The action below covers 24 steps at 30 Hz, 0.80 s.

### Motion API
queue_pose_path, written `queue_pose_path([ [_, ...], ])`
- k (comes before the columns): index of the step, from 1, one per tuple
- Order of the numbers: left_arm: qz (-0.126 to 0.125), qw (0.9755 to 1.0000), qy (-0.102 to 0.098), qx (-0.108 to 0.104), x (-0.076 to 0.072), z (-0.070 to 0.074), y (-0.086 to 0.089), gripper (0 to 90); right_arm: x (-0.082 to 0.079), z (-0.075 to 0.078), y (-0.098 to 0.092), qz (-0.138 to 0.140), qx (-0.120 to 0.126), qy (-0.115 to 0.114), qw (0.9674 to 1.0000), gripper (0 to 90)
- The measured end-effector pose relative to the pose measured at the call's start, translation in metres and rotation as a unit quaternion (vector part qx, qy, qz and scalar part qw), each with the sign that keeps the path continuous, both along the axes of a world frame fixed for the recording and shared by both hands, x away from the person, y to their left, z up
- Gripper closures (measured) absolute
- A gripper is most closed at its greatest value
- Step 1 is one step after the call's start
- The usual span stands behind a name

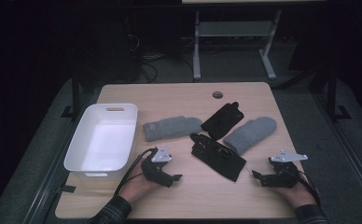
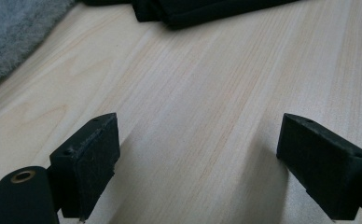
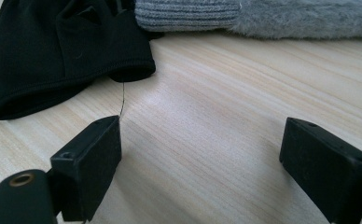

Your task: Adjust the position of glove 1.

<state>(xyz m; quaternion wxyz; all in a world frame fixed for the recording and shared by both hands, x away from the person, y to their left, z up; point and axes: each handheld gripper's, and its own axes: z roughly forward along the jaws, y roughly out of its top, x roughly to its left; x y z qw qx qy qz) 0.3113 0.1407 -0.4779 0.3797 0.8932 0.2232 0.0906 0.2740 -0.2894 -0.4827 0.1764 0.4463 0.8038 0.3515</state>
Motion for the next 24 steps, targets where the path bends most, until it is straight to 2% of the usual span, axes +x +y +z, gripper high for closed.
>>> queue_pose_path([
  [2, -0.001, 1.0, 0.0, 0.006, 0.001, 0.001, 0.0, 12.9, 0.0, 0.0, 0.0, 0.0, 0.0, 0.0, 1.0, 12.5],
  [8, -0.001, 1.0, 0.001, 0.005, 0.002, 0.002, -0.001, 14.2, 0.0, 0.0, 0.0, 0.0, 0.0, 0.0, 1.0, 12.4],
  [10, 0.0, 0.9998, 0.005, 0.019, 0.004, 0.005, -0.002, 17.2, 0.0, 0.0, 0.0, 0.0, 0.0, 0.0, 1.0, 12.4],
  [12, 0.002, 0.9997, 0.008, 0.021, 0.004, 0.006, -0.003, 18.3, 0.0, 0.0, 0.0, 0.0, 0.0, 0.0, 1.0, 12.4],
  [14, 0.004, 0.9995, 0.006, 0.032, 0.007, 0.009, -0.005, 18.9, 0.0, 0.0, 0.0, 0.001, -0.001, 0.0, 1.0, 12.4],
  [20, 0.018, 0.9996, 0.014, 0.014, 0.013, 0.016, -0.006, 19.3, 0.0, 0.0, 0.0, 0.001, -0.001, 0.0, 1.0, 12.4],
  [24, 0.025, 0.9995, 0.012, 0.014, 0.02, 0.024, -0.007, 20.0, 0.0, 0.0, 0.0, 0.001, -0.002, -0.001, 1.0, 12.4],
])
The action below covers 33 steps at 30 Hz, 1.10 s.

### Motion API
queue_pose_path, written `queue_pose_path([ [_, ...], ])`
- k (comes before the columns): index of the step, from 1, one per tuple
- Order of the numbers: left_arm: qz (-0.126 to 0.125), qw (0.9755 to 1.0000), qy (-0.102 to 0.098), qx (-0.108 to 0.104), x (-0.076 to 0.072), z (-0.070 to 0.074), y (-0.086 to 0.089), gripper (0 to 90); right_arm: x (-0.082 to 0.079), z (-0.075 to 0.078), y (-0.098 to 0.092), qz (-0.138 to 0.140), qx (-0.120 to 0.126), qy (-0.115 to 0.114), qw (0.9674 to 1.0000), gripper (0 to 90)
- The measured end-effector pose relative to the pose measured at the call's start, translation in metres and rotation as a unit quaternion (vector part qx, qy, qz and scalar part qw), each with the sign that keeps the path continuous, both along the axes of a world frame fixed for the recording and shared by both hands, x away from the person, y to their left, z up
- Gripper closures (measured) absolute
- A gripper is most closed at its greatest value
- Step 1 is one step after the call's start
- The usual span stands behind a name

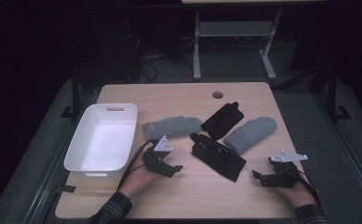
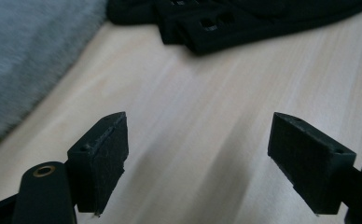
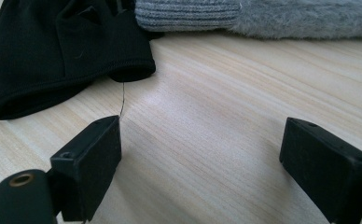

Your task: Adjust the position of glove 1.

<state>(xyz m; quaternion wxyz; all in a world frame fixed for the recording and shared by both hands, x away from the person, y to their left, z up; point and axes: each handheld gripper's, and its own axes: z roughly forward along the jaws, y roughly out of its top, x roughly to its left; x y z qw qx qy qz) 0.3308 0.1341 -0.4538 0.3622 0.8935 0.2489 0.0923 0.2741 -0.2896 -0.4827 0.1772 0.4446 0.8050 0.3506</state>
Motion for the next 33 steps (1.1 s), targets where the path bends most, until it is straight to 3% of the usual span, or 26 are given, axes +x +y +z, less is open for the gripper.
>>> queue_pose_path([
  [4, 0.017, 0.9998, 0.0, -0.014, 0.01, 0.012, -0.003, 21.5, 0.0, 0.0, 0.0, 0.0, 0.0, 0.0, 1.0, 12.4],
  [10, 0.03, 0.9994, -0.01, -0.011, 0.027, 0.023, -0.006, 24.5, 0.0, 0.0, 0.0, 0.0, 0.001, 0.0, 1.0, 12.4],
  [18, 0.044, 0.9988, -0.024, 0.001, 0.048, 0.031, -0.012, 24.9, 0.0, 0.0, 0.0, 0.001, 0.0, 0.001, 1.0, 12.4],
  [19, 0.048, 0.9984, -0.029, -0.007, 0.054, 0.032, -0.014, 26.3, 0.0, 0.0, 0.0, 0.001, 0.0, 0.001, 1.0, 12.4],
  [26, 0.053, 0.9982, -0.029, 0.003, 0.074, 0.037, -0.021, 26.7, 0.0, 0.0, 0.0, 0.002, 0.0, 0.001, 1.0, 12.4],
  [33, 0.077, 0.9965, -0.031, 0.014, 0.096, 0.037, -0.021, 28.5, 0.0, 0.0, 0.0, 0.004, 0.0, 0.001, 1.0, 12.4],
])
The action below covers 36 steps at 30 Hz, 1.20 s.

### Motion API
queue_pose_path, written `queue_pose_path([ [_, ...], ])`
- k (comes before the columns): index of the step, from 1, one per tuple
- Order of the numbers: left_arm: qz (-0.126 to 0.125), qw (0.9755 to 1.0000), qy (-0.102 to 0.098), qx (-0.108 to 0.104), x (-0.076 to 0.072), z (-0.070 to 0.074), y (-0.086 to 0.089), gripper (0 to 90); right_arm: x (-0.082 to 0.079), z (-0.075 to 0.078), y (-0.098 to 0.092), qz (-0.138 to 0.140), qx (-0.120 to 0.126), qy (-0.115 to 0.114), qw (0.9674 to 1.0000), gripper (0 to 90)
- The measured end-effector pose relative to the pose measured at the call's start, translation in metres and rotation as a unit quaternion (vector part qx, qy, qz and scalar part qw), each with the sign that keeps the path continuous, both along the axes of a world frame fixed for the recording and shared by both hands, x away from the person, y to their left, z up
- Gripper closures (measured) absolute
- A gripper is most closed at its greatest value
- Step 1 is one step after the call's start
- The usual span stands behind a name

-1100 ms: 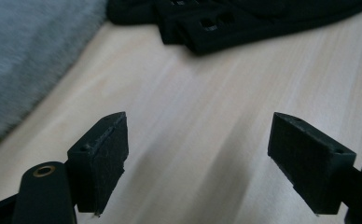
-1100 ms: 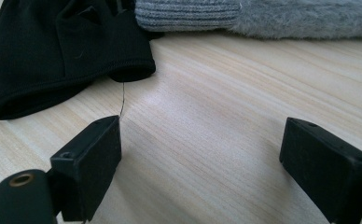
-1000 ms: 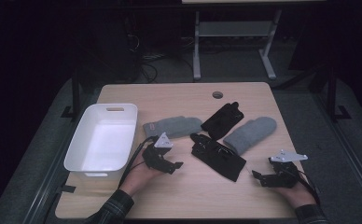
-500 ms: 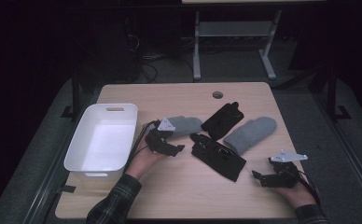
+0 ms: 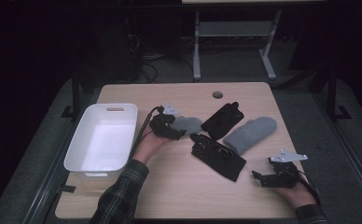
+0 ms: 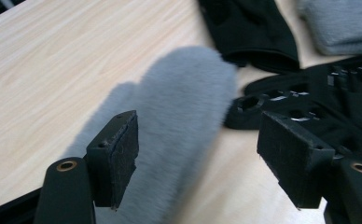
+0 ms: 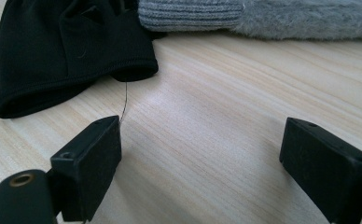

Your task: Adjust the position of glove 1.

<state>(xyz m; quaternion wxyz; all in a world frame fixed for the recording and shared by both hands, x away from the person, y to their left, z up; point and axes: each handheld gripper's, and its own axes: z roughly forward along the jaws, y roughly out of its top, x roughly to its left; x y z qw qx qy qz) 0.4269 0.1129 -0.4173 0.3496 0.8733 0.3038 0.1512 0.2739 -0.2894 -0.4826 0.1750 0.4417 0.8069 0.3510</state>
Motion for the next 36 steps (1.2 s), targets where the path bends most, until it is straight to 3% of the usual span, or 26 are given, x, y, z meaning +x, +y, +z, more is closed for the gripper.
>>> queue_pose_path([
  [4, 0.01, 0.9999, 0.007, -0.003, 0.009, -0.004, -0.001, 28.0, 0.0, 0.0, 0.0, 0.001, 0.0, 0.0, 1.0, 12.4],
  [14, 0.033, 0.9989, 0.024, 0.025, 0.023, -0.028, -0.002, 24.9, 0.0, 0.0, 0.0, 0.001, 0.0, 0.0, 1.0, 12.4],
  [19, 0.034, 0.9983, 0.028, 0.039, 0.027, -0.037, -0.001, 29.6, 0.0, 0.0, 0.0, 0.002, 0.0, 0.0, 1.0, 12.4],
  [25, 0.026, 0.9984, 0.015, 0.047, 0.026, -0.039, -0.002, 60.5, 0.0, 0.0, 0.0, 0.001, 0.0, 0.0, 1.0, 12.4],
  [26, 0.025, 0.9983, 0.013, 0.052, 0.025, -0.039, -0.002, 60.5, 0.0, 0.0, 0.0, 0.001, 0.0, 0.0, 1.0, 12.4],
  [27, 0.027, 0.9982, 0.01, 0.053, 0.025, -0.037, -0.002, 71.7, 0.0, 0.0, 0.0, 0.001, 0.0, 0.0, 1.0, 12.4],
  [33, 0.043, 0.9984, 0.01, 0.035, 0.023, -0.029, 0.0, 81.6, 0.0, 0.0, 0.0, 0.001, 0.001, 0.001, 1.0, 12.4],
  [36, 0.037, 0.9988, 0.009, 0.03, 0.017, -0.021, -0.001, 82.5, 0.0, 0.0, 0.0, 0.001, 0.0, 0.001, 1.0, 12.4],
])
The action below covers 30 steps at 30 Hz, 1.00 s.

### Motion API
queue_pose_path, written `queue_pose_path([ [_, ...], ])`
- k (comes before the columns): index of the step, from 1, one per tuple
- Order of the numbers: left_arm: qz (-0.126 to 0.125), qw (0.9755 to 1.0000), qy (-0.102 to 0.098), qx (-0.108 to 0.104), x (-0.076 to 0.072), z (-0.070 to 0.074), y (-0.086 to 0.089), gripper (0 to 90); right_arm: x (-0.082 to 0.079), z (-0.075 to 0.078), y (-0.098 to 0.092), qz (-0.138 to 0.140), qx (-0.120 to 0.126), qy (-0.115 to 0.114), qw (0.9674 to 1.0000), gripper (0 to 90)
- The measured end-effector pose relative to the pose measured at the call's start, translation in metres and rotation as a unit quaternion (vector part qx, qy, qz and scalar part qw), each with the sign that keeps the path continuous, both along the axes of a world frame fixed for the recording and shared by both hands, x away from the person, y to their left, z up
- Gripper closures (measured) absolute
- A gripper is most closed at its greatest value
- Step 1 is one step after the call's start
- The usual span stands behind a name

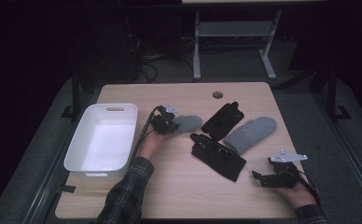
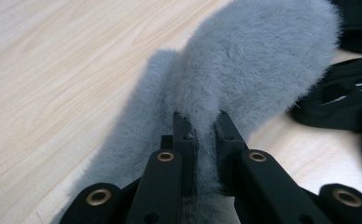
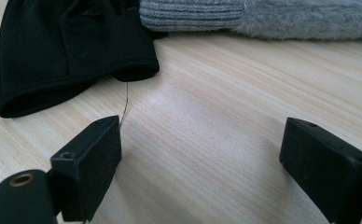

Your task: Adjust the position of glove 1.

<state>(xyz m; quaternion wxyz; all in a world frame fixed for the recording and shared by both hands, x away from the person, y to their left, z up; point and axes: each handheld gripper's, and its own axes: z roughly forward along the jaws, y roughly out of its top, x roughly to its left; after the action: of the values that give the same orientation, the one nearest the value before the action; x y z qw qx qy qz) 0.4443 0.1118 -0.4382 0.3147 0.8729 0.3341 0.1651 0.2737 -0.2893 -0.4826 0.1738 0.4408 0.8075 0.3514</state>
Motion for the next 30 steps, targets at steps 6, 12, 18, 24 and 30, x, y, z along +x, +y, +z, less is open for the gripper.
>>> queue_pose_path([
  [6, -0.007, 0.9999, -0.003, -0.013, -0.017, 0.022, -0.002, 82.9, 0.0, 0.0, 0.0, 0.0, 0.0, 0.0, 1.0, 12.4],
  [12, -0.027, 0.9996, 0.002, -0.008, -0.043, 0.036, -0.006, 82.9, 0.0, 0.0, 0.0, 0.0, 0.0, 0.0, 1.0, 12.4],
  [18, -0.056, 0.9982, 0.016, -0.013, -0.077, 0.039, -0.009, 82.9, 0.0, 0.0, 0.0, 0.0, 0.0, 0.0, 1.0, 12.4],
  [24, -0.075, 0.9971, 0.015, -0.002, -0.103, 0.038, -0.009, 82.8, 0.0, 0.0, 0.0, 0.0, 0.0, 0.0, 1.0, 12.4],
  [30, -0.09, 0.9957, 0.021, 0.008, -0.128, 0.028, -0.009, 82.7, 0.0, 0.0, 0.0, 0.0, 0.0, 0.0, 1.0, 12.4],
])
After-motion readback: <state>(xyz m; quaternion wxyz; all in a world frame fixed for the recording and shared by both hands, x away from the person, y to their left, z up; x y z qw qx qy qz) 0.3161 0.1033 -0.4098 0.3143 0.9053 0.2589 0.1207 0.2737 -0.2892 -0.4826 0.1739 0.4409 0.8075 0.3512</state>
